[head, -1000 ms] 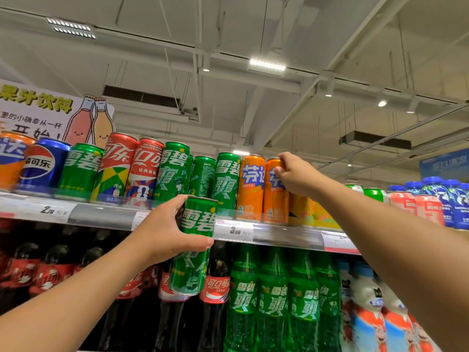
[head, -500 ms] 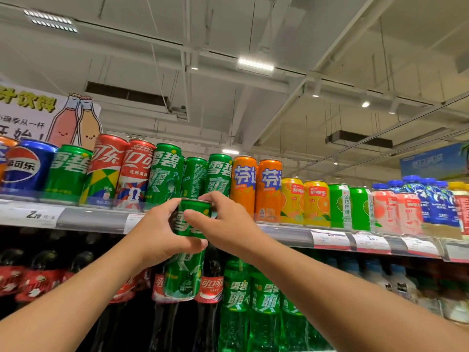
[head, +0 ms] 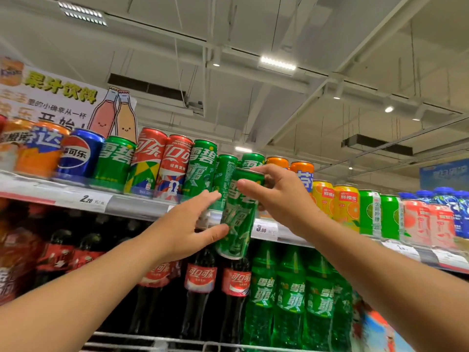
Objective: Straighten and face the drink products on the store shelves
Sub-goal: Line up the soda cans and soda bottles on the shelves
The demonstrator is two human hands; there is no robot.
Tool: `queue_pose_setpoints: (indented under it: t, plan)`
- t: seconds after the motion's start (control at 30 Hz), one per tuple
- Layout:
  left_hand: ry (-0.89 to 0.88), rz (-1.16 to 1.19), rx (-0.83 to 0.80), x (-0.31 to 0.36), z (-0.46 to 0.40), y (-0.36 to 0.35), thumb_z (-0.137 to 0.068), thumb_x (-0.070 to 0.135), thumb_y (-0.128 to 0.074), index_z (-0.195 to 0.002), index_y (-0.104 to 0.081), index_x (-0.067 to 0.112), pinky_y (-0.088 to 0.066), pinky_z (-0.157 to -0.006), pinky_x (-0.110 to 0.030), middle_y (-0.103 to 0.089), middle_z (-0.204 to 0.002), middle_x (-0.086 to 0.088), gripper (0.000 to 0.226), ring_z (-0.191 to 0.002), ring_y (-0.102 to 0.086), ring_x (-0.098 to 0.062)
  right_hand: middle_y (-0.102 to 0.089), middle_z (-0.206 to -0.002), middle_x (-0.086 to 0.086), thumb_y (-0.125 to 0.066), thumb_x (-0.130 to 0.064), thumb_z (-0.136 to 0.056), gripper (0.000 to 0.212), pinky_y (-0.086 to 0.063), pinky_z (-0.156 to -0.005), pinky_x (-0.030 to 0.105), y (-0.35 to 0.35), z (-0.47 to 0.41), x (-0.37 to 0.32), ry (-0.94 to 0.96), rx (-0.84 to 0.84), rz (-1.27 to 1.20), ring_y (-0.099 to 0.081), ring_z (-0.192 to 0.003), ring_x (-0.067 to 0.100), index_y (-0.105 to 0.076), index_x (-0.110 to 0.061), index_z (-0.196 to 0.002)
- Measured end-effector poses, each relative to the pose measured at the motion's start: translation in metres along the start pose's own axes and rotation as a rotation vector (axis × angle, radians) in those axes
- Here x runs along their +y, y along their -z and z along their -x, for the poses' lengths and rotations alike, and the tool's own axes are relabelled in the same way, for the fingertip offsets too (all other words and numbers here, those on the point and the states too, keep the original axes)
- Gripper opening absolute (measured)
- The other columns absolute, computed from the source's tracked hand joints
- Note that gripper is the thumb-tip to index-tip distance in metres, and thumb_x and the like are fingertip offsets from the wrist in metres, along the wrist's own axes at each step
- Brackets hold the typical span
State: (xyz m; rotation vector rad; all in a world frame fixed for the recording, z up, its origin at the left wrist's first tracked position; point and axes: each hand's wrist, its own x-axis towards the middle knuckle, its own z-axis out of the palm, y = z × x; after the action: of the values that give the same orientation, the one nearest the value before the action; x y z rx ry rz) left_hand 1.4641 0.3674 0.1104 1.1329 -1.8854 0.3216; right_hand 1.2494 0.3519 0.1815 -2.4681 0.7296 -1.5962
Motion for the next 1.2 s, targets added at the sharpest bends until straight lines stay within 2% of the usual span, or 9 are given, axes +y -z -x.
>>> queue_pose_setpoints:
  t: [0.1, 0.17, 0.23, 0.33, 0.4, 0.63, 0.8, 1.0, 1.2]
  plan:
    - [-0.091, -0.378, 0.068, -0.027, 0.023, 0.014, -0.092, 0.065, -0.030, -0.151, -0.030, 0.028, -0.016, -0.121, -0.037, -0.012, -0.160, 0.014, 0.070, -0.145, 0.001, 0.000, -0.073, -0.092, -0.001, -0.073, -0.053, -0.075, 0.045, -0.059, -0.074, 0.049, 0.011, -0.023, -0.012, 0.063, 0.083, 0.005, -0.071, -0.082, 0.014, -0.066, -0.023, -0.107]
    - [-0.172, -0.565, 0.067, -0.039, 0.037, 0.020, -0.093, 0.041, -0.056, -0.149, -0.036, 0.018, -0.018, -0.120, -0.043, -0.020, -0.159, 0.001, 0.064, -0.147, -0.010, -0.015, -0.072, -0.093, 0.001, -0.072, -0.052, -0.077, 0.045, -0.058, -0.075, 0.050, 0.012, -0.042, -0.017, 0.077, 0.130, 0.011, -0.071, -0.084, 0.016, -0.065, -0.021, -0.108]
    - [-0.189, -0.609, 0.034, -0.041, 0.042, 0.017, -0.078, 0.023, -0.072, -0.146, -0.039, 0.014, -0.016, -0.116, -0.051, -0.028, -0.155, -0.005, 0.077, -0.144, -0.024, -0.028, -0.071, -0.095, 0.003, -0.072, -0.051, -0.079, 0.047, -0.057, -0.077, 0.050, 0.008, -0.062, -0.020, 0.068, 0.182, 0.041, -0.070, -0.088, 0.020, -0.064, -0.018, -0.111]
    - [-0.115, -0.590, 0.033, -0.043, 0.038, 0.010, -0.085, 0.024, -0.054, -0.152, -0.004, 0.028, 0.018, -0.115, -0.032, 0.012, -0.156, 0.010, 0.083, -0.147, 0.013, -0.015, -0.069, -0.090, -0.002, -0.071, -0.052, -0.080, 0.042, -0.057, -0.068, 0.035, 0.000, -0.086, -0.019, 0.054, 0.254, 0.108, -0.067, -0.080, 0.014, -0.063, -0.019, -0.105]
    - [-0.096, -0.619, 0.038, -0.048, 0.037, 0.008, -0.088, 0.025, -0.047, -0.150, 0.008, 0.033, 0.027, -0.110, -0.026, 0.024, -0.151, 0.015, 0.083, -0.143, 0.025, -0.010, -0.065, -0.084, -0.007, -0.069, -0.055, -0.081, 0.038, -0.046, -0.056, 0.024, -0.006, -0.095, -0.015, 0.054, 0.286, 0.201, -0.060, -0.072, 0.006, -0.061, -0.023, -0.102]
    - [-0.061, -0.558, 0.050, -0.049, 0.037, 0.005, -0.087, 0.020, -0.050, -0.153, 0.000, 0.034, 0.029, -0.108, -0.025, 0.020, -0.152, 0.018, 0.084, -0.144, 0.022, -0.007, -0.063, -0.091, -0.002, -0.064, -0.055, -0.086, 0.044, -0.039, -0.052, 0.020, -0.030, -0.103, 0.004, 0.037, 0.198, 0.293, -0.057, -0.072, 0.004, -0.059, -0.021, -0.114]
    - [-0.057, -0.565, 0.053, -0.048, 0.038, 0.006, -0.088, 0.020, -0.048, -0.152, 0.004, 0.035, 0.030, -0.108, -0.025, 0.024, -0.151, 0.017, 0.084, -0.144, 0.022, -0.008, -0.055, -0.076, -0.012, -0.060, -0.055, -0.088, 0.033, -0.036, -0.052, 0.021, -0.037, -0.106, -0.002, 0.033, 0.071, 0.427, -0.051, -0.068, 0.000, -0.052, -0.024, -0.097]
    - [-0.058, -0.585, 0.058, -0.050, 0.037, 0.005, -0.087, 0.020, -0.046, -0.151, 0.008, 0.035, 0.031, -0.106, -0.024, 0.029, -0.149, 0.017, 0.085, -0.142, 0.027, -0.007, -0.064, -0.085, 0.008, -0.052, -0.051, -0.094, 0.042, -0.041, -0.054, 0.030, -0.037, -0.114, -0.010, -0.037, -0.038, 0.631, -0.057, -0.070, 0.018, -0.058, -0.010, -0.099]
    - [-0.062, -0.533, 0.065, -0.047, 0.038, 0.007, -0.084, 0.012, -0.046, -0.153, 0.000, 0.034, 0.029, -0.108, -0.026, 0.023, -0.151, 0.017, 0.086, -0.145, 0.022, -0.008, -0.062, -0.095, 0.008, -0.050, -0.035, -0.099, 0.040, -0.055, -0.061, 0.036, -0.043, -0.112, -0.008, -0.084, -0.030, 0.500, -0.063, -0.071, 0.021, -0.047, -0.012, -0.133]
